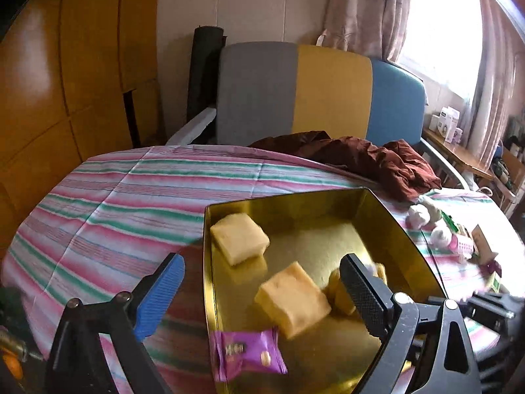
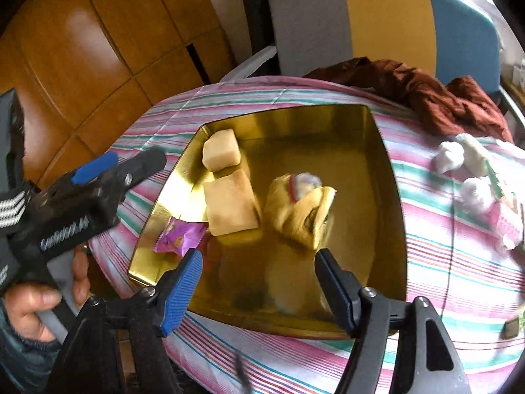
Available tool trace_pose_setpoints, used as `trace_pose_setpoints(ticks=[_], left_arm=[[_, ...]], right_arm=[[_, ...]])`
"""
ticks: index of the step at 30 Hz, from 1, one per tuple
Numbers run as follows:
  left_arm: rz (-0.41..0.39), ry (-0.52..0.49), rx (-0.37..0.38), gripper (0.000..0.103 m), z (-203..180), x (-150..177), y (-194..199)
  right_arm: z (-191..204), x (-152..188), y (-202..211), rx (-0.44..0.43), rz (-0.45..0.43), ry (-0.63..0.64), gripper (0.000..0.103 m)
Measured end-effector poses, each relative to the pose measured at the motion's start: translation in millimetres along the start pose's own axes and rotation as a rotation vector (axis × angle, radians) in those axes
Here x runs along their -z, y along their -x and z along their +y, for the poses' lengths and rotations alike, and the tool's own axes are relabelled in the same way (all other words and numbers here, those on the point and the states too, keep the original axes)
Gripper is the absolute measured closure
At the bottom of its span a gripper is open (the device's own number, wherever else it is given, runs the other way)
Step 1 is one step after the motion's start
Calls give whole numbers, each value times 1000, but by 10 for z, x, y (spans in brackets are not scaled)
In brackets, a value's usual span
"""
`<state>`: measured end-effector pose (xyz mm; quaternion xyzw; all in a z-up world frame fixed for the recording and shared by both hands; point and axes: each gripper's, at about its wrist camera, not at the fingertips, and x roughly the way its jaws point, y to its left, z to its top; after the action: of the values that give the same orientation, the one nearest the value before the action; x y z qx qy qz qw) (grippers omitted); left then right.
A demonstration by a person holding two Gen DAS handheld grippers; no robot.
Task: Organize objects
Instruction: 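Carry sponge and hat into the gold tray and open both tools, then move right tool toward the pink hair roller while left tool approaches white plastic bundle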
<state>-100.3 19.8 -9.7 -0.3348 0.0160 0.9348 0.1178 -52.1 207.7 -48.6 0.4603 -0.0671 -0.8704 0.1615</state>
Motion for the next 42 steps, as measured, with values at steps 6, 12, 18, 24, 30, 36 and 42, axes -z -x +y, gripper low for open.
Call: trace_pose_setpoints(ticks=[6, 12, 18, 24, 30, 36, 42], left_arm=[[-12, 6, -14, 5, -72, 162, 214], [-34, -5, -28, 4, -139, 233, 385], [-55, -7, -45, 3, -171, 263, 505], [-62, -31, -40, 3, -235, 272, 556], [-54, -50, -26, 3, -313, 307, 568], [-48, -77, -16, 3, -416, 329, 573], [-41, -103, -3, 3, -514, 338, 572]], right_arm=[[59, 36, 116, 61, -39, 24, 31], [61, 66, 193, 155, -82, 34, 31], [22, 87, 260, 206, -115, 27, 31], [-35, 109, 293, 212, -121, 11, 31], [-110, 133, 349, 226, -132, -11, 31], [-224, 145, 405, 246, -142, -39, 31], [-380, 164, 462, 273, -146, -71, 31]])
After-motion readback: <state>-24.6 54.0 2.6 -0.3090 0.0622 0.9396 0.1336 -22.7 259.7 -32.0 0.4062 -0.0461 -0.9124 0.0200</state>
